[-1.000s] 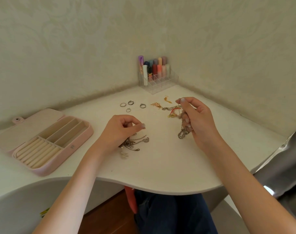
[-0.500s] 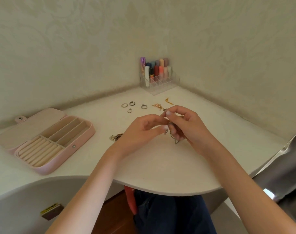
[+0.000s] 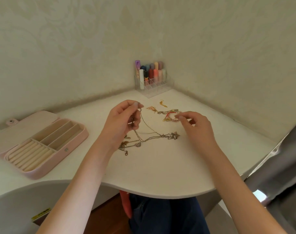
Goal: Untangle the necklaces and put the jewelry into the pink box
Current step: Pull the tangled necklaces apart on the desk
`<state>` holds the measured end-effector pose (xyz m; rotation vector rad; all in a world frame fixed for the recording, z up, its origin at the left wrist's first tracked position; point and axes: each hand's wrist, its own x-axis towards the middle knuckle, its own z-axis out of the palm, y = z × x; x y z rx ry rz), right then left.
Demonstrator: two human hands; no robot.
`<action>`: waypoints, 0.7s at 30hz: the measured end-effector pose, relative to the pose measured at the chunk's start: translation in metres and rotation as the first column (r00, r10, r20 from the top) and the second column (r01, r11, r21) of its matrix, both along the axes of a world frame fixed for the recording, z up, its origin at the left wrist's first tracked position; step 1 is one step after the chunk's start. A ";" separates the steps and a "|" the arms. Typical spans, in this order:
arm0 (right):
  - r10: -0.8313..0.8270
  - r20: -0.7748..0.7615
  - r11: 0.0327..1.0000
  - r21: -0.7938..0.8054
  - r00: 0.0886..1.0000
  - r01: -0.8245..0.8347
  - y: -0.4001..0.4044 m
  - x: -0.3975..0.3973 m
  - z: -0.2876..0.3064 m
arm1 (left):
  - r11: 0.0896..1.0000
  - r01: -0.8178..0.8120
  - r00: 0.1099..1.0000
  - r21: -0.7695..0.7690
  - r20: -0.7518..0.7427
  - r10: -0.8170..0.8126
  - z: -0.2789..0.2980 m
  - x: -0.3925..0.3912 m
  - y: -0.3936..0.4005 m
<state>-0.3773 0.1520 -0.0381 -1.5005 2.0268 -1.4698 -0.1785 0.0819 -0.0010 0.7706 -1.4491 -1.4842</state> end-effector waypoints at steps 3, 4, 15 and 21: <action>-0.037 -0.012 0.991 0.126 0.999 0.038 0.008 -0.019 -0.007 | 0.986 -0.143 0.983 -0.084 0.107 0.151 -0.003 0.002 -0.004; -0.002 -0.007 0.987 0.162 1.000 0.003 0.008 -0.019 -0.009 | 0.982 -0.164 0.976 -0.094 0.126 0.175 -0.004 0.002 -0.005; 0.134 -0.203 0.946 0.317 0.970 -0.065 0.007 0.002 -0.006 | 0.972 -0.181 0.966 -0.148 0.159 0.204 -0.005 0.002 -0.006; 0.080 -0.156 0.976 0.213 0.984 -0.046 0.005 -0.003 -0.010 | 0.972 -0.178 0.968 -0.156 0.148 0.201 0.002 0.002 -0.007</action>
